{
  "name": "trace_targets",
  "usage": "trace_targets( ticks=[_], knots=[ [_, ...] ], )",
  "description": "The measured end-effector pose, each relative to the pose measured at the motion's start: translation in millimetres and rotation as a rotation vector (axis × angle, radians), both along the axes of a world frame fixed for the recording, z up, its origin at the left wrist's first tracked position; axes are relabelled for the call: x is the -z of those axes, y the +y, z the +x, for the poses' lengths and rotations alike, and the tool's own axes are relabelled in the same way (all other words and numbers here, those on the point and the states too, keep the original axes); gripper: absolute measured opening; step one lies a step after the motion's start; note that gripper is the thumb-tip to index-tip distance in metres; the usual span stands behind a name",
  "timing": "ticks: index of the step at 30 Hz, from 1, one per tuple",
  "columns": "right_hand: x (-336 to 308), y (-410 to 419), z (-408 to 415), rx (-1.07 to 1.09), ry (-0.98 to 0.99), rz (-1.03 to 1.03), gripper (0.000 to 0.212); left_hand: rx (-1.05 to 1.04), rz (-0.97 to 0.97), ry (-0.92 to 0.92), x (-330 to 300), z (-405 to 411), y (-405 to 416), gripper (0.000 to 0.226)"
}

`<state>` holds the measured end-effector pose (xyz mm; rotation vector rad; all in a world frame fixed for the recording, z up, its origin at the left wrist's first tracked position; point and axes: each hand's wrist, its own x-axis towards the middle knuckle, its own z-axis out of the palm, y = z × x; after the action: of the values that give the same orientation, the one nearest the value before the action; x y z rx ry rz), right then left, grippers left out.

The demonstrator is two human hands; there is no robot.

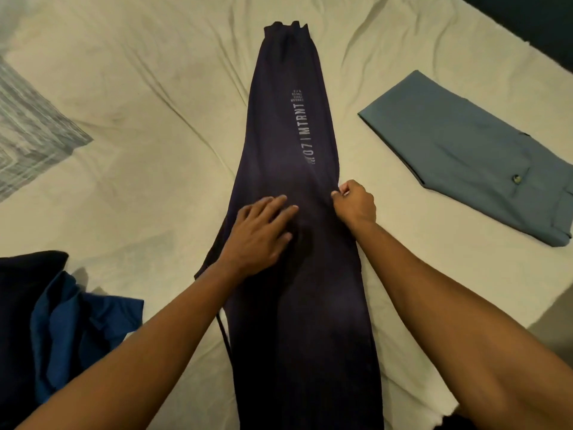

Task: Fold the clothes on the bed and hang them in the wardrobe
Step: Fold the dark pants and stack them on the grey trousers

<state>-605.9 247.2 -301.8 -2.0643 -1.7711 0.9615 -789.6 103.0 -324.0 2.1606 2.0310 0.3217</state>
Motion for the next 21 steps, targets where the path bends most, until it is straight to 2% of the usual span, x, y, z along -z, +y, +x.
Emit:
trace_targets(
  ticks=[1,2,4,6,8,10,12,13,14,17,18,19,21],
  knots=[
    [0,10,-1,0.074,0.018,0.005,0.014,0.005,-0.067,0.029,9,-5,6,0.060],
    [-1,17,-1,0.173,0.045,0.002,0.011,-0.089,-0.110,0.034,16,-12,10,0.062],
    [0,23,-2,0.320,0.065,-0.015,0.017,-0.375,-0.147,0.005,24,-23,14,0.059],
    [0,19,-9,0.312,0.011,0.062,0.022,-0.516,-0.104,-0.035,21,-24,24,0.053],
    [4,8,-20,0.080,-0.051,0.363,0.022,-0.448,0.035,-0.027,13,-18,35,0.051],
    [13,0,-32,-0.326,-0.098,0.604,0.027,-0.208,0.118,-0.020,11,-13,48,0.054],
    [30,3,-39,-0.684,-0.189,0.574,0.040,0.066,0.055,0.036,23,-17,62,0.058],
    [36,9,-38,-0.750,-0.246,0.493,0.048,0.079,0.021,0.062,29,-22,70,0.060],
    [40,19,-37,-0.727,-0.298,0.409,0.054,-0.020,0.004,0.061,34,-28,81,0.061],
    [44,50,-36,-0.469,-0.375,0.260,0.061,-0.552,-0.085,-0.035,33,-47,118,0.061],
    [43,54,-40,-0.483,-0.376,0.306,0.061,-0.555,-0.048,-0.041,29,-46,126,0.062],
    [40,56,-44,-0.583,-0.369,0.375,0.060,-0.428,0.022,-0.032,26,-42,133,0.062],
    [44,60,-50,-0.843,-0.392,0.432,0.061,-0.092,0.028,0.026,30,-31,139,0.068]
  ],
)
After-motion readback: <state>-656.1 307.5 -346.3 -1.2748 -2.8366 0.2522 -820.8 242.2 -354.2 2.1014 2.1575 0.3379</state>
